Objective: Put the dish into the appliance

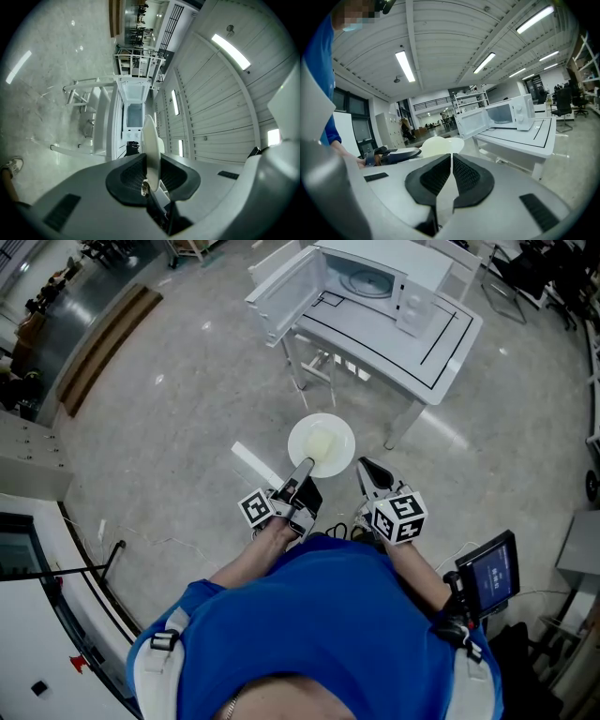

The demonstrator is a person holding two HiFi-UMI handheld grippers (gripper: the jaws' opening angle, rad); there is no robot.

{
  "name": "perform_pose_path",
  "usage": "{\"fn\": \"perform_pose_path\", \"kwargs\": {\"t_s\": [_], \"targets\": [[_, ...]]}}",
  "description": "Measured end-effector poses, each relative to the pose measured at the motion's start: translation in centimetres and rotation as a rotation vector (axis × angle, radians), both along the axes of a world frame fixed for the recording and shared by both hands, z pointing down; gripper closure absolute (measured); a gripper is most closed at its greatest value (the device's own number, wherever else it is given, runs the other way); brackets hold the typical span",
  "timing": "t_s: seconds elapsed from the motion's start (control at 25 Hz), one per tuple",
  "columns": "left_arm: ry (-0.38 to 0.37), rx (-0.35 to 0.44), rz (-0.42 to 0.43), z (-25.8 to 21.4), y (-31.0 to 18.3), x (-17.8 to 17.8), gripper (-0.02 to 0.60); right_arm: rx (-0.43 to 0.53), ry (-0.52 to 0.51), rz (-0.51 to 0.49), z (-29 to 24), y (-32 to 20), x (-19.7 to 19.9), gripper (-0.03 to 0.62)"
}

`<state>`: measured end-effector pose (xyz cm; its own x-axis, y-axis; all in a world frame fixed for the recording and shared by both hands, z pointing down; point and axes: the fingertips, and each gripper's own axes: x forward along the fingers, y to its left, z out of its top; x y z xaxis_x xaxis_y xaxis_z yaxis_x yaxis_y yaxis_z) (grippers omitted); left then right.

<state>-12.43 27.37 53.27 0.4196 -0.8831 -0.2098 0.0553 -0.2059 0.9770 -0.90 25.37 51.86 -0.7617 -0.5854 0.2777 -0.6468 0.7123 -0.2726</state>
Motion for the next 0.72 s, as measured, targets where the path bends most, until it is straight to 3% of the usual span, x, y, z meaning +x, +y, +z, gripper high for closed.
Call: {"fn": "perform_pose_path", "kwargs": {"t_s": [0.72], "targets": [[-0.007, 0.012, -0.097, -0.9, -10.5, 3.5, 0.508, 0.05, 0.016, -0.123, -1.3, -11.2, 3.0, 0.592]]}}
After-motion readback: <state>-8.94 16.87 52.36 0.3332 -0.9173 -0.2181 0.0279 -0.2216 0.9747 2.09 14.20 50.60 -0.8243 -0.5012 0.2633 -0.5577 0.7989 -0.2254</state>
